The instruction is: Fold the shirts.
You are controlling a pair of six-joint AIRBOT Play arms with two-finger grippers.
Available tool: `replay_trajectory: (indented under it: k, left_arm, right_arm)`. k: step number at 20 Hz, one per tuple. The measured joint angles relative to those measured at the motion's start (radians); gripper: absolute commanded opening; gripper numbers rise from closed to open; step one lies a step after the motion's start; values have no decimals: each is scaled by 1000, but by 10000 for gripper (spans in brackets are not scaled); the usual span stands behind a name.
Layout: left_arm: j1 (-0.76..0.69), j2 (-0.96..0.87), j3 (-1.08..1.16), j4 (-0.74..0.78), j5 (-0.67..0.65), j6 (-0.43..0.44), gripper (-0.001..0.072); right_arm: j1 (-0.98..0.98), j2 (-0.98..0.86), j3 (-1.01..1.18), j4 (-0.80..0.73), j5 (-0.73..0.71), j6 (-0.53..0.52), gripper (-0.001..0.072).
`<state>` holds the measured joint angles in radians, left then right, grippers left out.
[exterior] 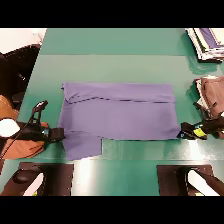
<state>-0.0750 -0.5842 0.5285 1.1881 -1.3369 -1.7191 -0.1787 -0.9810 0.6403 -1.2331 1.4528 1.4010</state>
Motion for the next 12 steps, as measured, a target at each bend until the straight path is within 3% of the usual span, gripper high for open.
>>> replay_trajectory:
  k: [4,6,9,12]
  left_arm:
    - [0,111,63,8,-195,-35,20]
    - [0,117,129,8,-226,-42,20]
    - [0,43,217,10,-192,-5,21]
    - [0,-111,270,19,-69,72,22]
  right_arm:
    - [8,154,64,-105,140,1,15]
    - [10,198,119,-131,180,10,15]
    - [31,175,222,-141,182,19,15]
    - [90,58,326,-145,126,24,16]
